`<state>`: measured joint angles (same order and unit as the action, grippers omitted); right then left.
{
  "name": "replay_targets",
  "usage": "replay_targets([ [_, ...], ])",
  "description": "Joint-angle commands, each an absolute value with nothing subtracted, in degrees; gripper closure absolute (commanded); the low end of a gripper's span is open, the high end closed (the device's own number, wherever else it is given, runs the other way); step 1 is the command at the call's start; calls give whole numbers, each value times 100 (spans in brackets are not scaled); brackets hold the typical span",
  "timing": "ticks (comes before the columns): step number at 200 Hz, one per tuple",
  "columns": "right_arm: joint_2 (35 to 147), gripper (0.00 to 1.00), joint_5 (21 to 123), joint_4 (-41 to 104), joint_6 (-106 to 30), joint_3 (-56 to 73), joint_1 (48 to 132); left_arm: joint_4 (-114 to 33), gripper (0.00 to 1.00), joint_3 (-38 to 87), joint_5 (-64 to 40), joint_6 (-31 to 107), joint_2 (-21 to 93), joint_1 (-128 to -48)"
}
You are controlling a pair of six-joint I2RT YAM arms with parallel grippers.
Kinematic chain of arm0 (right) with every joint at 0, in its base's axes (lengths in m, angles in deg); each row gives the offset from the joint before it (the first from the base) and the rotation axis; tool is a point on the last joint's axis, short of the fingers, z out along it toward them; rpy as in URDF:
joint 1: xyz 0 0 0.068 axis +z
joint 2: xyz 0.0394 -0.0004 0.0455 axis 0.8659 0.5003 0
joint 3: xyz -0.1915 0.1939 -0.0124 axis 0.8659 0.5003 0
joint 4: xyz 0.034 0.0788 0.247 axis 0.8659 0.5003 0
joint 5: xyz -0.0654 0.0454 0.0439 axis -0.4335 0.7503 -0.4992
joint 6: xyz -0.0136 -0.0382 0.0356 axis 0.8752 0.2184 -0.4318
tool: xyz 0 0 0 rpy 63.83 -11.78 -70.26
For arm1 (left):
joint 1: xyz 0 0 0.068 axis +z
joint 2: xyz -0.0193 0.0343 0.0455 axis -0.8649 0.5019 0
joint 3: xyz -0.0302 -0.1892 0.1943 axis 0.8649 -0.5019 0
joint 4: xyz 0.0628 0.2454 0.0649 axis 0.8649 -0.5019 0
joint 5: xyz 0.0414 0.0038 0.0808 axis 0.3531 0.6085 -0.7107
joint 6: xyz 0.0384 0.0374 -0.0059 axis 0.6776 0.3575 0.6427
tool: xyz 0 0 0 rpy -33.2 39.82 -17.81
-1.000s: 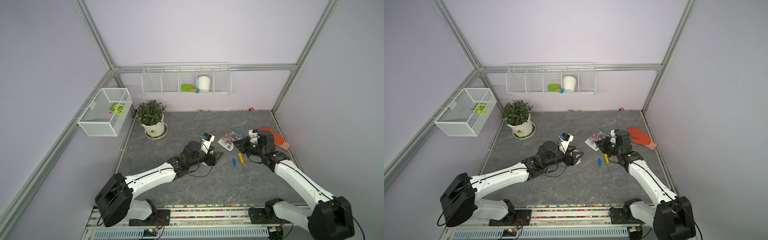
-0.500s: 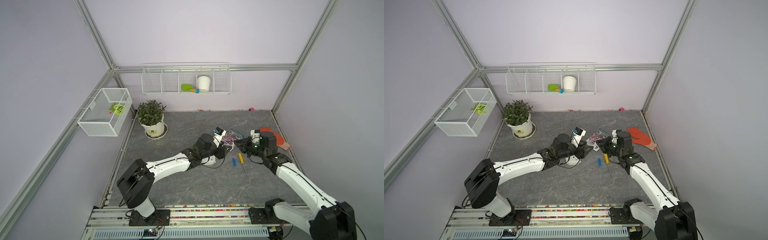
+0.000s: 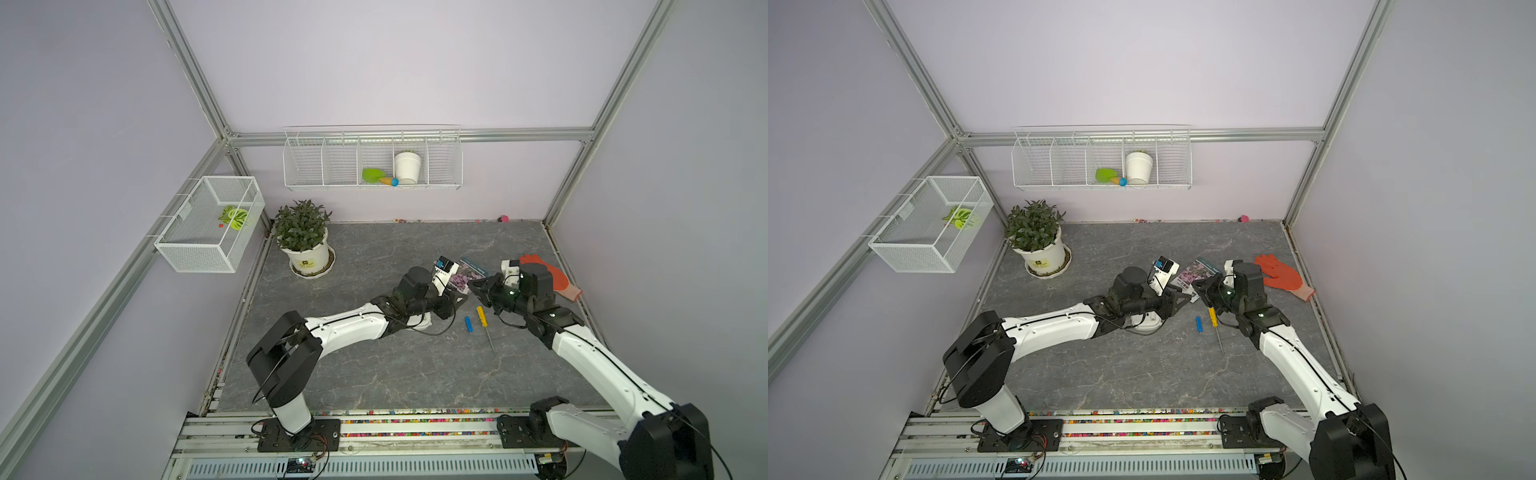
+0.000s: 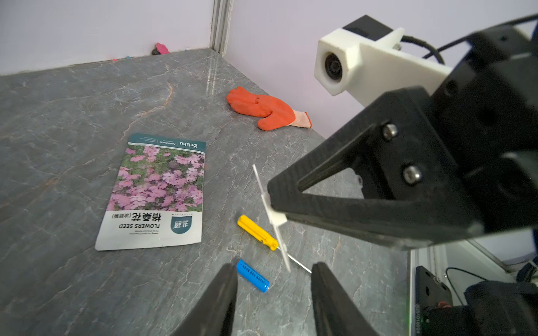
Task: Remove the battery from the alarm
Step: Pick up the cover from the center of the board.
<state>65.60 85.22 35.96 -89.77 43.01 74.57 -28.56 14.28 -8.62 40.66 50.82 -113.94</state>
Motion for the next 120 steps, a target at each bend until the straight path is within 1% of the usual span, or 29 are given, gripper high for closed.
replay_targets([
  [1, 6520, 87, 8419, 3481, -8995, 4426, 7433, -2754, 58, 1630, -738, 4030, 5177, -11436],
  [29, 6525, 87, 8428, 3447, -9004, 4440, 7439, -2765, 66, 1776, -698, 4011, 5284, -11449],
  [53, 6513, 86, 8404, 3437, -9004, 4463, 7439, -2808, 71, 1869, -660, 4015, 5361, -11459],
  [97, 6481, 86, 8349, 3412, -9048, 4500, 7440, -2861, 71, 1865, -703, 4011, 5389, -11498],
  [120, 6478, 86, 8343, 3402, -9057, 4501, 7440, -2884, 73, 1863, -703, 4003, 5396, -11503],
])
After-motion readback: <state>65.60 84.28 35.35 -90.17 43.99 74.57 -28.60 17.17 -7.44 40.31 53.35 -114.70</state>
